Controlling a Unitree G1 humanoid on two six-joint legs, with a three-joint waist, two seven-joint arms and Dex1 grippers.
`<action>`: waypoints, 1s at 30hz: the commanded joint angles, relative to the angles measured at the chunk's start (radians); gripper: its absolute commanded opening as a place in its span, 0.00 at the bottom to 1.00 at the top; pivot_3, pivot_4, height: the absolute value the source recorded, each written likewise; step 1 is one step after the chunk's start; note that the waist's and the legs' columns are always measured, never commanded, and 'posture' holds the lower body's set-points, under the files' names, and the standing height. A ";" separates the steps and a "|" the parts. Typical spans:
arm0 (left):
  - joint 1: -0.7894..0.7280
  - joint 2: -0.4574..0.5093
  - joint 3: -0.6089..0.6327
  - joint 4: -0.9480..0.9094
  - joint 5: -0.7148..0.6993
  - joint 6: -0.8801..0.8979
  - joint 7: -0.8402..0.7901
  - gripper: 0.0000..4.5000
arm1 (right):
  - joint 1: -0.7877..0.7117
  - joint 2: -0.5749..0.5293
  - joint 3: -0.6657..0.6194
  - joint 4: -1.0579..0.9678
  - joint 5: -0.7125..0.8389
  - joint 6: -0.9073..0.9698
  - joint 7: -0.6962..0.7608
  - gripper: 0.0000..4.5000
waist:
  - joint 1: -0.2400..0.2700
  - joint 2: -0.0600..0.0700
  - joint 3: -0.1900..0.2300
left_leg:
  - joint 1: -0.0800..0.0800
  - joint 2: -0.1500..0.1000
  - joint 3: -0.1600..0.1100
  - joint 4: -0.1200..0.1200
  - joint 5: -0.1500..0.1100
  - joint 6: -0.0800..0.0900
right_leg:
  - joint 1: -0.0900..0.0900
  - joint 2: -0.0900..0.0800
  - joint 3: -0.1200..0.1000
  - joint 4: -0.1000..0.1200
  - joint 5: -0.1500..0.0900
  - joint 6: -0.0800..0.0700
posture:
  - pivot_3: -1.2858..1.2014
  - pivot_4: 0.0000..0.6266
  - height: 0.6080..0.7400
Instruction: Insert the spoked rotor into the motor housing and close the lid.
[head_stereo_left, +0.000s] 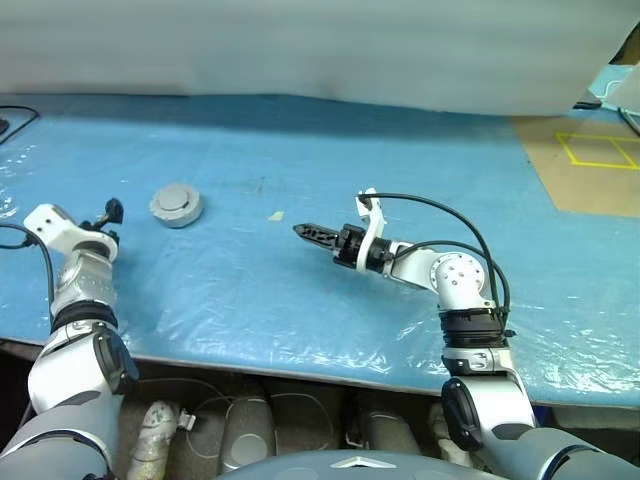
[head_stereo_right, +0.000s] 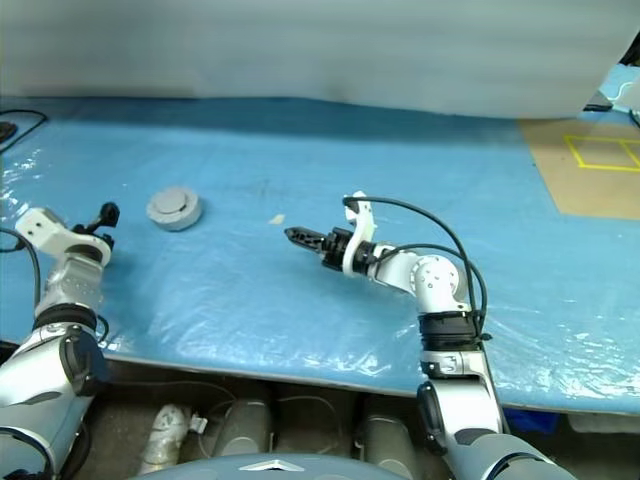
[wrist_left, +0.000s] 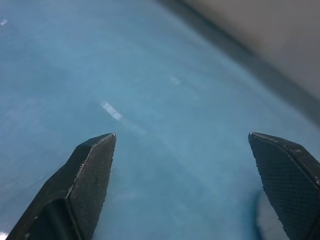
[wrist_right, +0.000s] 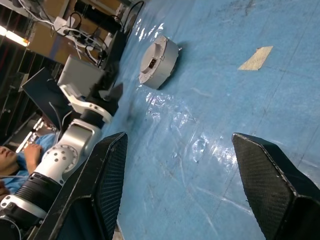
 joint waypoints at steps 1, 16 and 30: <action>0.085 -0.051 -0.105 -0.421 -0.129 0.225 -0.184 0.99 | 0.016 -0.040 0.025 -0.127 -0.078 -0.139 0.082 0.77 | 0.002 0.000 0.000 | 0.000 0.000 0.000 0.000 0.000 0.000 | 0.000 0.000 0.000 0.000 0.000 0.000 | 0.52 0.24 1.00; 0.184 -0.215 -0.545 -0.689 0.062 0.276 -0.353 0.99 | 0.126 -0.198 0.118 -0.137 -0.531 -0.598 0.135 0.77 | -0.028 0.002 0.001 | 0.001 -0.001 0.003 -0.001 0.000 0.000 | -0.001 0.005 0.002 -0.001 -0.002 0.000 | 0.52 0.24 1.00; 0.211 -0.257 -0.556 -0.673 0.122 0.233 -0.372 0.99 | 0.231 -0.152 0.119 -0.216 -0.604 -0.643 0.106 0.77 | -0.027 0.003 0.002 | 0.002 -0.001 0.003 -0.002 -0.001 0.002 | -0.001 0.006 0.003 -0.002 -0.001 -0.002 | 0.52 0.24 1.00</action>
